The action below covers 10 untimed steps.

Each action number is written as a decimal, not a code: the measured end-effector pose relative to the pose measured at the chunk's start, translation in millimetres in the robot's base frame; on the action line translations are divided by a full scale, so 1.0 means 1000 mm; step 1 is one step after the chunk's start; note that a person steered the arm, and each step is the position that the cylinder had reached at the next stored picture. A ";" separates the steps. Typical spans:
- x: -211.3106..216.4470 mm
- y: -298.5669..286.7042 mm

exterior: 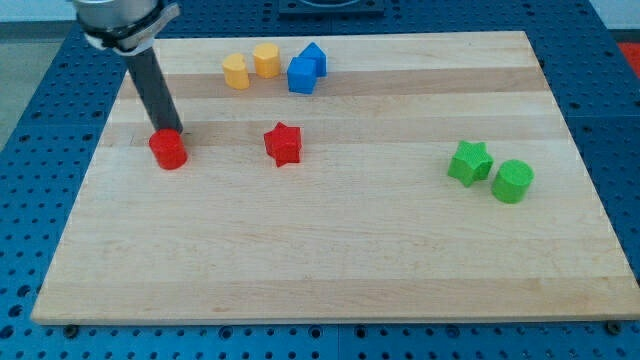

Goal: Push the red star into the red circle

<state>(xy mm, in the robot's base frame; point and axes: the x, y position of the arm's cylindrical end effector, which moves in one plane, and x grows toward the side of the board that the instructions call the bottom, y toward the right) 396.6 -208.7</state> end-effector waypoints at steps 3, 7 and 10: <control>0.091 0.052; 0.026 0.114; 0.007 0.065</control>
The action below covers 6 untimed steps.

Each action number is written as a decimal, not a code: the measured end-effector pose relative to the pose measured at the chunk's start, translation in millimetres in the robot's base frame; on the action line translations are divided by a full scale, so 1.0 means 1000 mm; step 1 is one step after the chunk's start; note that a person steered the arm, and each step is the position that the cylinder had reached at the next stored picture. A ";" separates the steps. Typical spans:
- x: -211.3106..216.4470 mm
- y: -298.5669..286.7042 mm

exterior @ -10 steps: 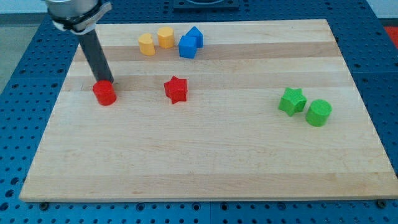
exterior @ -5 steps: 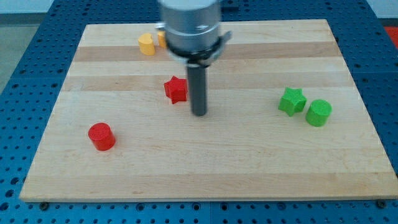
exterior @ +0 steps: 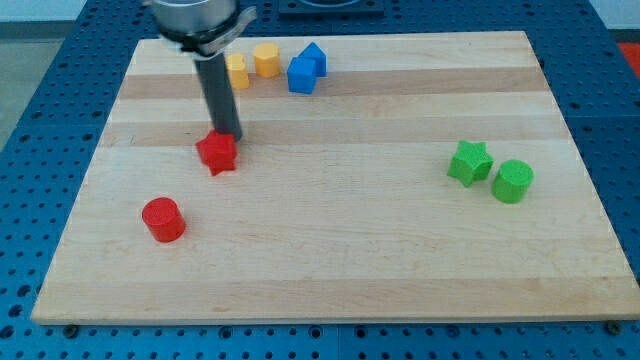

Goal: Push the red star into the red circle

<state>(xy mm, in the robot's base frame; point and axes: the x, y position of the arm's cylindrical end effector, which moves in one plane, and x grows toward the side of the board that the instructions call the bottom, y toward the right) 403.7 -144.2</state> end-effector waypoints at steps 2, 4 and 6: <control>0.010 -0.026; -0.038 0.008; -0.024 -0.038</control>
